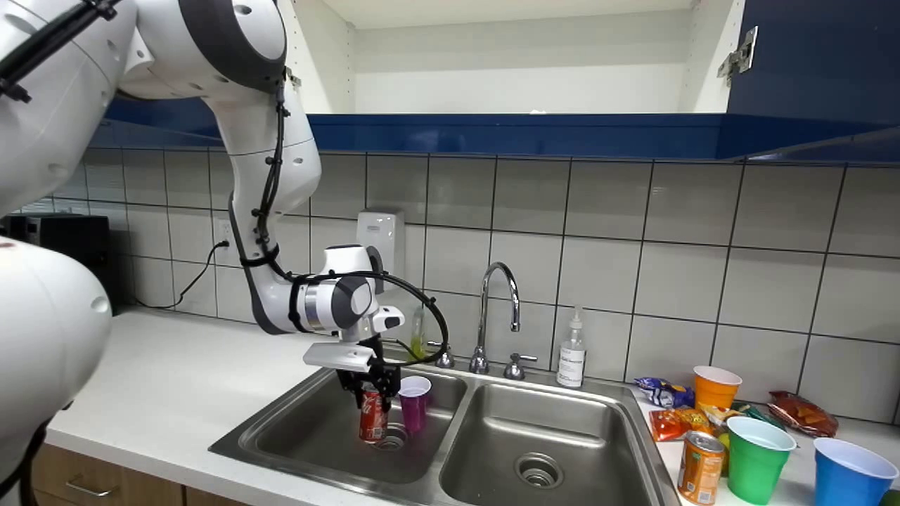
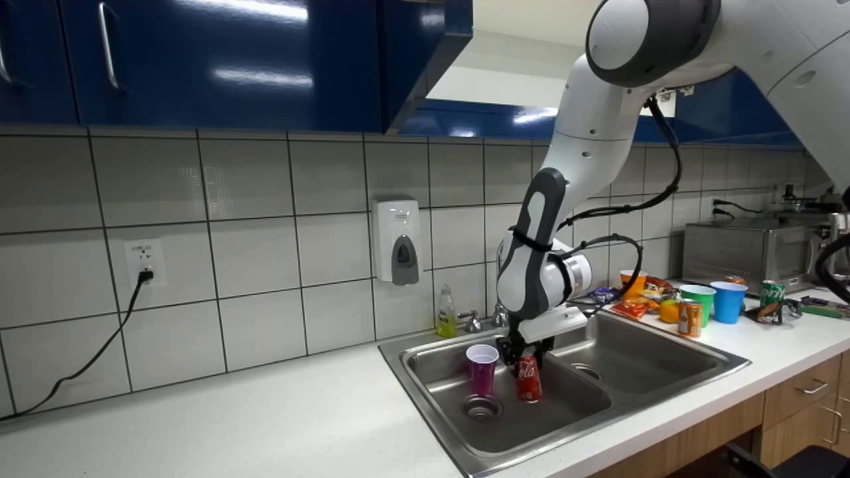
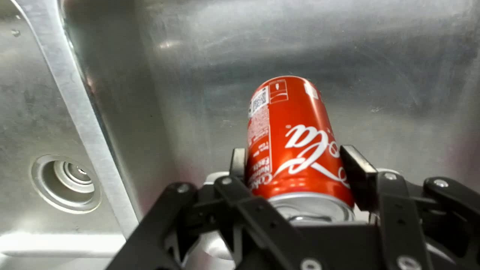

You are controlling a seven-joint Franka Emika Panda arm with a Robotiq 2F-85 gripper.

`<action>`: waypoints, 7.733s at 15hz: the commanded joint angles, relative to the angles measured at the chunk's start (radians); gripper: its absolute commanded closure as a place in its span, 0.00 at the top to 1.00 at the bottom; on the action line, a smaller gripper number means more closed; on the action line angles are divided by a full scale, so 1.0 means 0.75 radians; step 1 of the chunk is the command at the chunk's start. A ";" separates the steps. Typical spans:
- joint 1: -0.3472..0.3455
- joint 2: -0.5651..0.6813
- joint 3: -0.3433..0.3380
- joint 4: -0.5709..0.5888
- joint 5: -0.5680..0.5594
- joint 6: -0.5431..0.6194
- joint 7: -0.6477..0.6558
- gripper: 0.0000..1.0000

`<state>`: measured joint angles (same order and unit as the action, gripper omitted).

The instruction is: Put the Coca Cola can inside the open cabinet

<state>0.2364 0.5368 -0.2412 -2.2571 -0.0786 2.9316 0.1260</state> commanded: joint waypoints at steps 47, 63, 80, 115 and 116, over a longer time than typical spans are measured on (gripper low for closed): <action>-0.237 -0.977 0.299 -0.389 -0.079 -0.597 0.006 0.39; -0.242 -1.333 0.375 -0.490 -0.041 -0.837 0.033 0.39; -0.247 -1.622 0.416 -0.369 -0.014 -1.143 0.074 0.39; -0.297 -1.654 0.496 0.171 -0.022 -1.439 0.209 0.39; -0.298 -1.654 0.497 0.182 -0.021 -1.442 0.214 0.39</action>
<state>0.0467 -0.7133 0.1034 -2.1817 -0.1012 1.8942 0.2618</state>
